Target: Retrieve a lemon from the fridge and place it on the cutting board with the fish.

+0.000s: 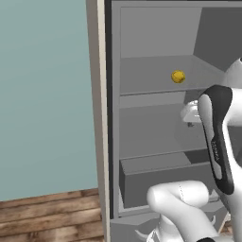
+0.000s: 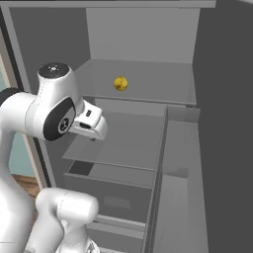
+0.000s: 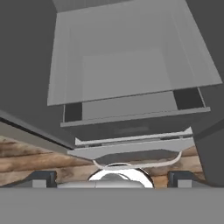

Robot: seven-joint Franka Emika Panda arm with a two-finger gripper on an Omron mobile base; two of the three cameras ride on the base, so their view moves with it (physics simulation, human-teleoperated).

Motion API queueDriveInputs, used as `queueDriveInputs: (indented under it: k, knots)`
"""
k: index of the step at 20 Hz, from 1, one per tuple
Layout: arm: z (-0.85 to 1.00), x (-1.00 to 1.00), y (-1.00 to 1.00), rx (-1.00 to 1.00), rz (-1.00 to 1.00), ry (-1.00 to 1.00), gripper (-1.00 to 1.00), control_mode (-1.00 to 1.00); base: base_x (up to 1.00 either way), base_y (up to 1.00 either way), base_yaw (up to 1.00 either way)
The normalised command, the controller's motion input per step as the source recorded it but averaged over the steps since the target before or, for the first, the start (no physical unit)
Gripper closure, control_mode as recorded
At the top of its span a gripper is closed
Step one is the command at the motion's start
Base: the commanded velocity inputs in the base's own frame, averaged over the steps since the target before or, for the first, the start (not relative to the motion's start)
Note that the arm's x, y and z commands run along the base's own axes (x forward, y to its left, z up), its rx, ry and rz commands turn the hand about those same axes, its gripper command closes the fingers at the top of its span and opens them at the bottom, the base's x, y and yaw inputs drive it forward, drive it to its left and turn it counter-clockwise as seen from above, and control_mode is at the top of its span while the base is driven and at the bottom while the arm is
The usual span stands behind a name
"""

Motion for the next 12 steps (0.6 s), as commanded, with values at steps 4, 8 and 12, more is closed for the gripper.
queueDriveInputs:
  k: [4, 8, 12]
  knots:
    - [0.26, 0.12, -0.33, 0.0, 0.08, -0.25, -1.0, -1.0, 0.0, 0.0, 0.0]
    - [0.27, 0.42, -0.04, 0.0, 0.05, -0.3, -1.0, -1.0, 0.0, 0.0, 0.0]
    - [0.54, 0.42, 0.02, -0.07, 0.0, -0.23, -1.0, -1.0, 0.0, 0.0, 0.0]
